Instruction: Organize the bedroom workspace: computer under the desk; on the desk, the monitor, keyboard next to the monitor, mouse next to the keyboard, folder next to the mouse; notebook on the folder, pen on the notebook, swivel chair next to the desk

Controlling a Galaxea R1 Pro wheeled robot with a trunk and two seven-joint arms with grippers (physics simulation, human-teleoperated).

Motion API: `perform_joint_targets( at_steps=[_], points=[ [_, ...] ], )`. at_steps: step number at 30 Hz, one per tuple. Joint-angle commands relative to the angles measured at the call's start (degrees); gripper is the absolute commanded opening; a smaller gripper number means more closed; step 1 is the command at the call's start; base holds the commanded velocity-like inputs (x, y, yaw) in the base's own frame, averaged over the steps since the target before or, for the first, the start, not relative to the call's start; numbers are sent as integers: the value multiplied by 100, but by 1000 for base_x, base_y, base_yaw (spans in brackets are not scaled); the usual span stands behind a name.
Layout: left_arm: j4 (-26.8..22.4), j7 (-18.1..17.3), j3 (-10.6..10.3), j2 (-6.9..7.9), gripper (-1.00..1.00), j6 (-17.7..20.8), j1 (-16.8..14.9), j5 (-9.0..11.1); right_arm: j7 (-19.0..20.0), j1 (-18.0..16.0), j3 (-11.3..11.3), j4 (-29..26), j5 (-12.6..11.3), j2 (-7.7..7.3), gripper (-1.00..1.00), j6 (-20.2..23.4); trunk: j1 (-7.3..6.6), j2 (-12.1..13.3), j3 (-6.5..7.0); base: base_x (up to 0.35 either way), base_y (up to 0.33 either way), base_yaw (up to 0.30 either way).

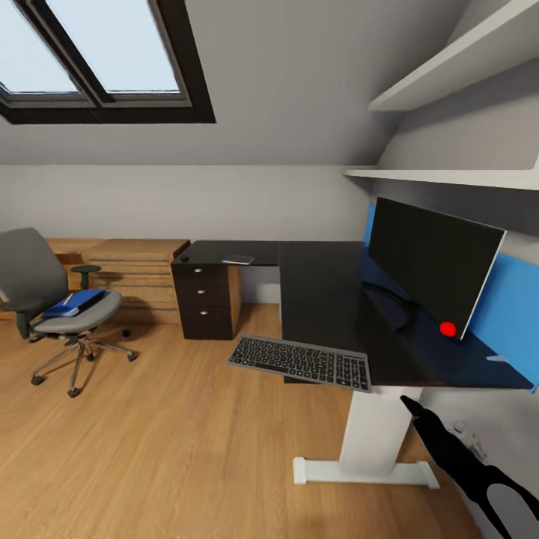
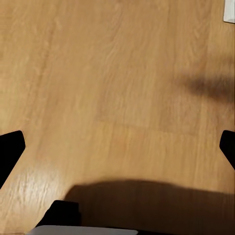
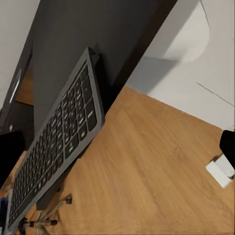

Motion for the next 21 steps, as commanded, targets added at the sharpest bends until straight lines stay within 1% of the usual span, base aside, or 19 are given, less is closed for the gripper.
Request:
perform_joint_targets(
  at_steps=[1, 2, 5, 16, 21],
  points=[
    [-14, 42, -23, 4, 100, 18, 0, 45, -38, -2, 32, -13, -31, 0, 100, 22, 0, -3, -5, 0, -3, 277],
    [-14, 42, -23, 5, 100, 17, 0, 44, -38, -2, 107, -15, -5, 0, 100, 23, 0, -3, -5, 0, -1, 277],
    [-14, 42, -23, 6, 100, 17, -1, 44, -38, -8, 171, -16, 66, -1, 100, 22, 0, -3, -5, 0, 0, 277],
    [-14, 42, -23, 6, 100, 17, -2, 44, -38, -10, 198, -20, 100, -2, 100, 30, 0, -3, -5, 0, 0, 276],
    [-14, 42, -23, 6, 100, 17, -3, 44, -34, -10, 191, -16, 99, -8, 100, 30, 0, -3, -5, 0, 0, 102]
  ],
)
